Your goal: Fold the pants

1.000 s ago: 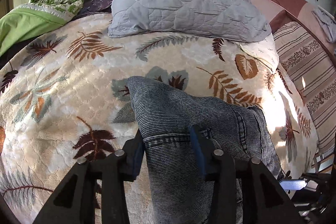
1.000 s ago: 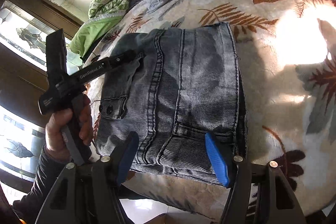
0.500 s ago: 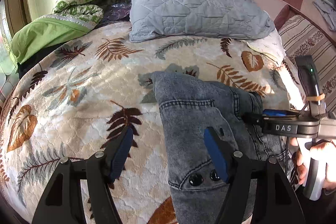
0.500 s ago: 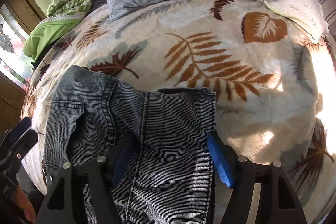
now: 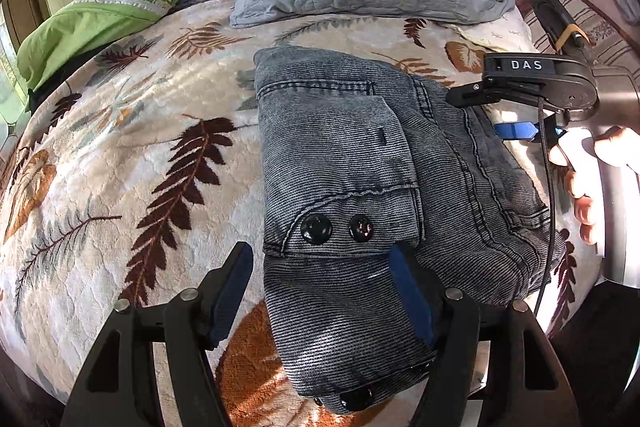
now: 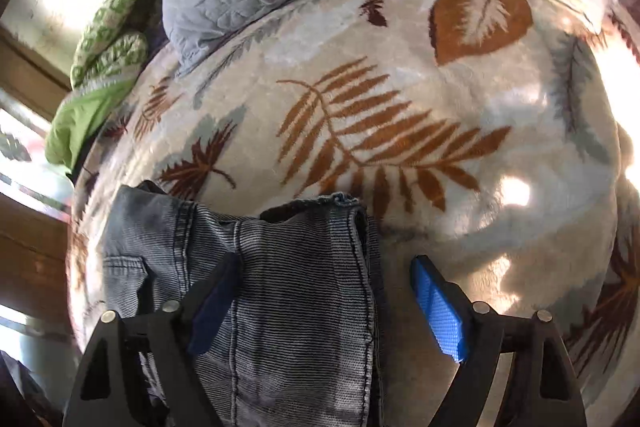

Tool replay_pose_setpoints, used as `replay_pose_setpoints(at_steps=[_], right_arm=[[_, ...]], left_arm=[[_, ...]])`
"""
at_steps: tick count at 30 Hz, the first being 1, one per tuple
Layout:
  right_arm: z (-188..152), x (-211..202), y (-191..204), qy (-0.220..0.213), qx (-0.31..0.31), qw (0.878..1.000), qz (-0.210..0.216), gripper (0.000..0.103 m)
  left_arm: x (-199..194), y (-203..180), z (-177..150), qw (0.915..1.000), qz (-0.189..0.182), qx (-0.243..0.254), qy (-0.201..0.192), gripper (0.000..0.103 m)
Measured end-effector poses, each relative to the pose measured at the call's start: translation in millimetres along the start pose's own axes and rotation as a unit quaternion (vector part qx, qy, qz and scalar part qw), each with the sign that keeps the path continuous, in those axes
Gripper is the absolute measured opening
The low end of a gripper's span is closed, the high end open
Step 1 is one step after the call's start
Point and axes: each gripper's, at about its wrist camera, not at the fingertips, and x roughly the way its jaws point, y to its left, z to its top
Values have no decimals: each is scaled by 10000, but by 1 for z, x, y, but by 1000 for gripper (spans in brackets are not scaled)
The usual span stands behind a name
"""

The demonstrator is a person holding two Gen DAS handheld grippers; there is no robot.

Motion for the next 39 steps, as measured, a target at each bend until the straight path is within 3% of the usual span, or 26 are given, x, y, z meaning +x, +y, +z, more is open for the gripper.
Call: replay_pose_setpoints(at_steps=[3,5,12,15,17,21,24,26,28,29,30,33,36,39], right_arm=[[-15,-35,13,-384,-469,9981,85,87],[-31,-51,14,-357,-654,9963,427,87],[-69,-47,-34,136,18,9943,1056,87],[-72,-34,-44,319,202,9909,1295,87],[-70,-32,-49,277,335,9888,1427,87],[-62,-25,-54,340,580,9843,1631,88],[-60,-18,-49,475,651,9781,1919,87],[-60,-14,-36,593,468,9774,1975,79],[-62,-13,-21,631,110,9852,1589,57],[-63,-13,-19,648,86,9863,1516,42],[-63,-15,-19,637,84,9863,1519,32],[-66,-28,-4,483,-290,9894,1337,25],[-64,-52,21,95,-697,9898,1240,22],[-53,-74,51,-243,-1058,9864,1233,22]], left_arm=[[-9,3,1,9999,110,-19,-110,71],[-14,10,2,9997,57,-182,-152,72],[-12,23,4,9989,22,-457,-85,73],[-3,32,8,9966,-381,-725,36,77],[6,45,11,9902,-741,-1173,135,80],[40,68,13,9578,-1727,-2204,648,81],[42,60,19,9577,-1904,-2088,548,80],[46,53,22,9541,-2069,-2061,667,73],[46,48,23,9609,-1865,-1923,702,56],[45,47,23,9637,-1805,-1849,679,50],[42,46,24,9663,-1759,-1763,646,42],[27,39,31,9774,-1506,-1417,439,24],[3,38,45,9872,-1166,-1092,-16,23],[-20,54,64,9873,-1111,-1049,-434,23]])
